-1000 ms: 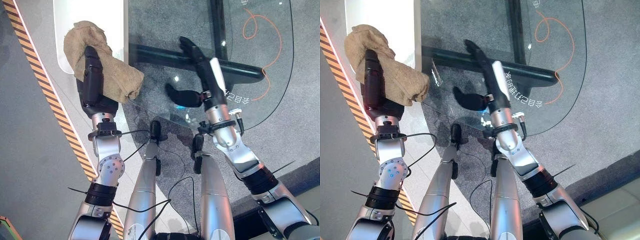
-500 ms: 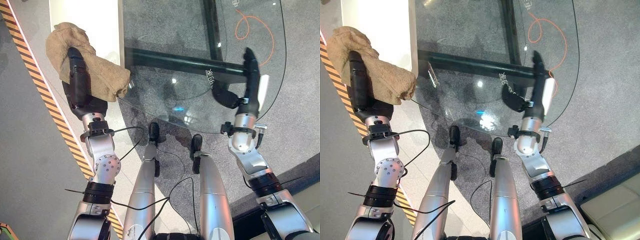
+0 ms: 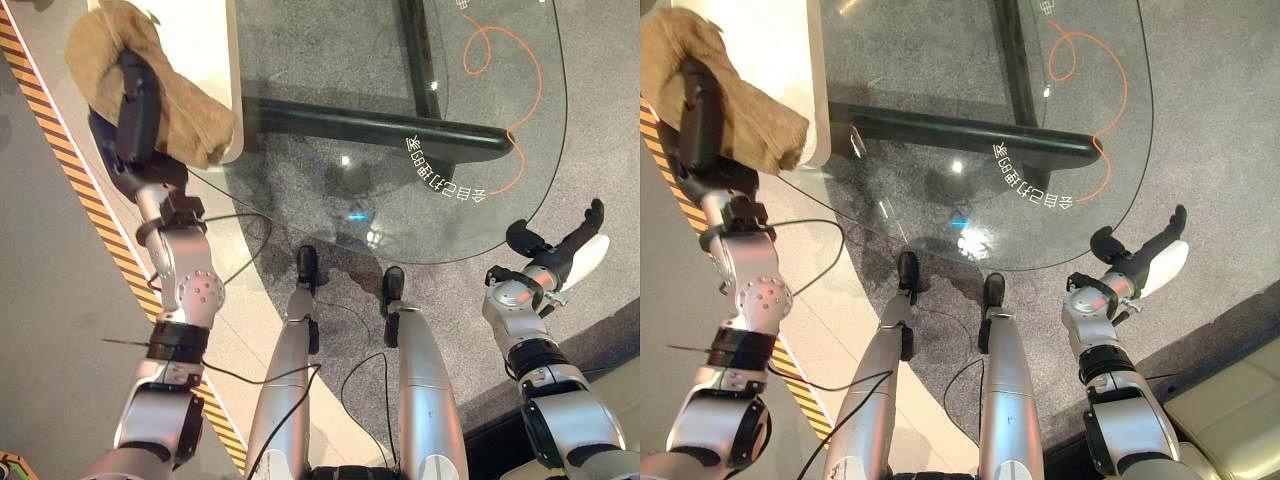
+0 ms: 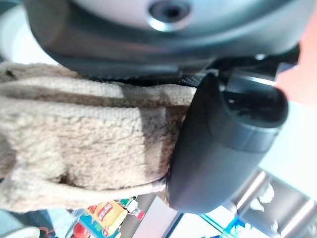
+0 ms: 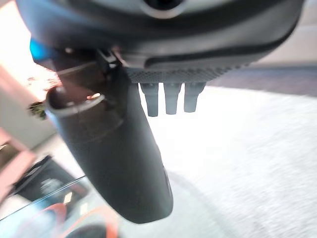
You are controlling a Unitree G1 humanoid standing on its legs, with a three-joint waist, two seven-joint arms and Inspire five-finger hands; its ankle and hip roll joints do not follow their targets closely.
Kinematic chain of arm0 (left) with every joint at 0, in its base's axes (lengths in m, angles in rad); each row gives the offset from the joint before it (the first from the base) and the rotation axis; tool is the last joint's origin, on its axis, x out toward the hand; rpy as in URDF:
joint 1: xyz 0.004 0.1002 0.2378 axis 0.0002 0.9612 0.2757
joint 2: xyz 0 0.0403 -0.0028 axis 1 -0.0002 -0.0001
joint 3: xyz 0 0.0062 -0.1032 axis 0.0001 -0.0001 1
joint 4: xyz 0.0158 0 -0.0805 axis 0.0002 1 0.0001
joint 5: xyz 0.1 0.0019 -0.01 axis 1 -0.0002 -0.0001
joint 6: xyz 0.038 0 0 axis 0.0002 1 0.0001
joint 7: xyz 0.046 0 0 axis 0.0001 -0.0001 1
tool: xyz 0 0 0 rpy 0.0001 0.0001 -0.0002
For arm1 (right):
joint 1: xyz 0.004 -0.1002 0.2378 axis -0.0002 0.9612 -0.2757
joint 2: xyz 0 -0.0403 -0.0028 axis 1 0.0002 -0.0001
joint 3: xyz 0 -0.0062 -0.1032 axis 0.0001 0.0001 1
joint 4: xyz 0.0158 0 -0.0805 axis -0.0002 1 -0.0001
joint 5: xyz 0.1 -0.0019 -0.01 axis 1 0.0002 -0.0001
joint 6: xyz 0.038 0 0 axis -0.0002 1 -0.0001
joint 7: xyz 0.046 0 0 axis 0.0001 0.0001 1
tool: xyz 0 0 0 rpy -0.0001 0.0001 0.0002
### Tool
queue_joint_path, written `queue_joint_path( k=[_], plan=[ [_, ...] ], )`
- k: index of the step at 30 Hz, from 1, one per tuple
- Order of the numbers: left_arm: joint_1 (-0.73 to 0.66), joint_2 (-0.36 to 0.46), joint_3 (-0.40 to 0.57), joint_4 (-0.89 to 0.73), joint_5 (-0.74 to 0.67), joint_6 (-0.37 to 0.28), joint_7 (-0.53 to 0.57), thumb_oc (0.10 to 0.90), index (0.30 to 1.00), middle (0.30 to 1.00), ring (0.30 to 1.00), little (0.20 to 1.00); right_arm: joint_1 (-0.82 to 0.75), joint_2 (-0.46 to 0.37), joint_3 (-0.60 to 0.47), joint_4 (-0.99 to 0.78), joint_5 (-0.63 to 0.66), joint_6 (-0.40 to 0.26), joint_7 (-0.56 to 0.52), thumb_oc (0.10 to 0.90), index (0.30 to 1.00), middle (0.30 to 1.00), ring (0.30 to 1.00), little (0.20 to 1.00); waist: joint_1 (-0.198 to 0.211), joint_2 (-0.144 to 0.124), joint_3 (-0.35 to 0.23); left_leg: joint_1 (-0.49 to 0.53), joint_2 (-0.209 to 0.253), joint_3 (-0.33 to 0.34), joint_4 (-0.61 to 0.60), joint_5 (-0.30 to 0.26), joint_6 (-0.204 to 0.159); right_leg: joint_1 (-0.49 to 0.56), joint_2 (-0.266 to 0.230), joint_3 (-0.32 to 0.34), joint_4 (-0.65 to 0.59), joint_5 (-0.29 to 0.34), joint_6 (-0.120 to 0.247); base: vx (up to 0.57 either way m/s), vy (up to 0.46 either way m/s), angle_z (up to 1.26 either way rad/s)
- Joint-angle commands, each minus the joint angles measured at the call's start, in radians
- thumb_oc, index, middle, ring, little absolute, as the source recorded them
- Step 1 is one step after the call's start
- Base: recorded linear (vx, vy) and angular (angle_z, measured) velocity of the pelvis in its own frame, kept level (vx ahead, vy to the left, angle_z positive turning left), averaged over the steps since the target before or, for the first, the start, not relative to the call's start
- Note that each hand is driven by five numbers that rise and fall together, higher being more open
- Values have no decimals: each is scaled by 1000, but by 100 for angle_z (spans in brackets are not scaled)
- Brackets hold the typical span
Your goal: Wipe the table with a cloth and put it in the basket.
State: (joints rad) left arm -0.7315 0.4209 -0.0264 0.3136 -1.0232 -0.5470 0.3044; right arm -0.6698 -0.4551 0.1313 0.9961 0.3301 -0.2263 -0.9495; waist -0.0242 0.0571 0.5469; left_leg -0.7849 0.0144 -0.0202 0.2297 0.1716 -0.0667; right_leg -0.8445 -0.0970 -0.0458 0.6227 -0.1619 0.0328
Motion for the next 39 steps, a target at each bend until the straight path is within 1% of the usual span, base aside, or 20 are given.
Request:
queue_joint_path(
  k=[1, 2, 6, 10, 11, 15, 18, 22, 24, 27, 30, 31, 36, 37, 39],
  plan=[
    [-172, 98, 34, -9, 144, -141, 59, 100, 300, 300, 300, 200, -8, -78, -1, 61, 46, -63, 8, 800, 900, 900, 900, 900, 1, -6, -27, 20, -76, 50, 132, -198, 62, 41, 73, -13, -239, 146, 10, 0, 0, 0],
    [-212, 121, 18, 29, 154, -139, 87, 100, 300, 300, 300, 200, -11, -84, 6, 108, 62, -63, 33, 800, 900, 900, 900, 900, -3, -4, -27, 20, -74, 51, 134, -199, 61, 39, 73, -11, -239, 146, 9, 2, 24, -3],
    [-278, 165, -12, 105, 172, -145, 135, 100, 300, 300, 300, 200, -17, -90, 19, 187, 75, -58, 83, 800, 900, 900, 900, 900, -12, -2, -27, 19, -69, 56, 134, -201, 61, 36, 73, -9, -239, 145, 6, 5, 21, -5],
    [-335, 208, -43, 194, 209, -150, 187, 100, 300, 300, 300, 200, -20, -90, 40, 222, 57, -22, 109, 800, 900, 900, 900, 900, -20, -3, -27, 19, -65, 60, 138, -203, 59, 33, 73, -7, -236, 142, 4, 1, 10, -2],
    [-356, 223, -56, 226, 225, -147, 203, 100, 300, 300, 300, 200, -24, -94, 48, 237, 61, -6, 128, 800, 900, 900, 900, 900, -22, -4, -27, 21, -65, 60, 136, -202, 58, 35, 73, -8, -237, 141, 3, 4, 27, -5],
    [-404, 255, -90, 303, 290, -132, 270, 100, 300, 300, 300, 200, -28, -94, 71, 263, 59, 24, 189, 800, 900, 900, 900, 900, -29, -5, -27, 23, -62, 63, 133, -201, 55, 35, 74, -7, -239, 139, 1, 2, 25, -3],
    [-458, 295, -136, 395, 366, -99, 350, 100, 300, 300, 300, 200, -25, -95, 98, 291, 60, 54, 245, 800, 900, 900, 900, 900, -37, -5, -27, 20, -58, 64, 130, -199, 51, 31, 74, -4, -241, 137, 0, 1, 41, -5],
    [-525, 328, -195, 508, 415, -72, 434, 100, 300, 300, 300, 200, -15, -90, 122, 314, 65, 59, 296, 800, 900, 900, 900, 900, -49, -7, -27, 18, -56, 65, 128, -196, 50, 25, 76, -1, -240, 136, -1, 5, 44, -4],
    [-551, 338, -215, 550, 437, -53, 469, 100, 300, 300, 300, 200, -13, -85, 133, 320, 59, 57, 305, 800, 900, 900, 900, 900, -52, -9, -27, 17, -55, 66, 128, -196, 50, 24, 77, -1, -240, 136, -2, 4, 37, -1],
    [-590, 356, -252, 625, 499, -3, 536, 100, 300, 300, 300, 200, -5, -78, 149, 318, 59, 55, 317, 800, 900, 900, 900, 900, -61, -13, -27, 15, -53, 67, 130, -196, 48, 21, 78, 2, -239, 137, -2, 1, 11, 0],
    [-613, 368, -268, 677, 542, 31, 567, 100, 300, 300, 300, 200, -6, -71, 163, 317, 62, 52, 314, 800, 900, 900, 900, 900, -66, -14, -27, 15, -53, 65, 128, -195, 48, 17, 82, 6, -237, 135, -4, 0, 0, 0],
    [-624, 372, -276, 699, 560, 55, 580, 100, 300, 300, 300, 200, -8, -69, 168, 316, 62, 51, 314, 800, 900, 900, 900, 900, -68, -14, -27, 15, -54, 65, 127, -194, 47, 16, 84, 7, -237, 135, -3, 0, 0, 0],
    [-650, 385, -299, 764, 592, 117, 580, 100, 300, 300, 300, 200, -20, -72, 181, 306, 66, 53, 317, 800, 900, 900, 900, 900, -72, -19, -27, 8, -52, 66, 127, -191, 45, 9, 86, 8, -236, 135, -3, 0, 0, 0],
    [-656, 389, -304, 782, 597, 138, 579, 100, 300, 300, 300, 200, -22, -71, 183, 306, 63, 48, 320, 800, 900, 900, 900, 900, -73, -20, -27, 5, -51, 65, 126, -190, 44, 7, 86, 8, -237, 137, -2, 0, 0, 0],
    [-661, 392, -307, 797, 608, 155, 575, 100, 300, 300, 300, 200, -22, -70, 185, 304, 58, 45, 326, 800, 900, 900, 900, 900, -74, -22, -27, 2, -50, 64, 125, -190, 43, 3, 87, 9, -237, 137, -1, 0, 0, 0]
  ],
)
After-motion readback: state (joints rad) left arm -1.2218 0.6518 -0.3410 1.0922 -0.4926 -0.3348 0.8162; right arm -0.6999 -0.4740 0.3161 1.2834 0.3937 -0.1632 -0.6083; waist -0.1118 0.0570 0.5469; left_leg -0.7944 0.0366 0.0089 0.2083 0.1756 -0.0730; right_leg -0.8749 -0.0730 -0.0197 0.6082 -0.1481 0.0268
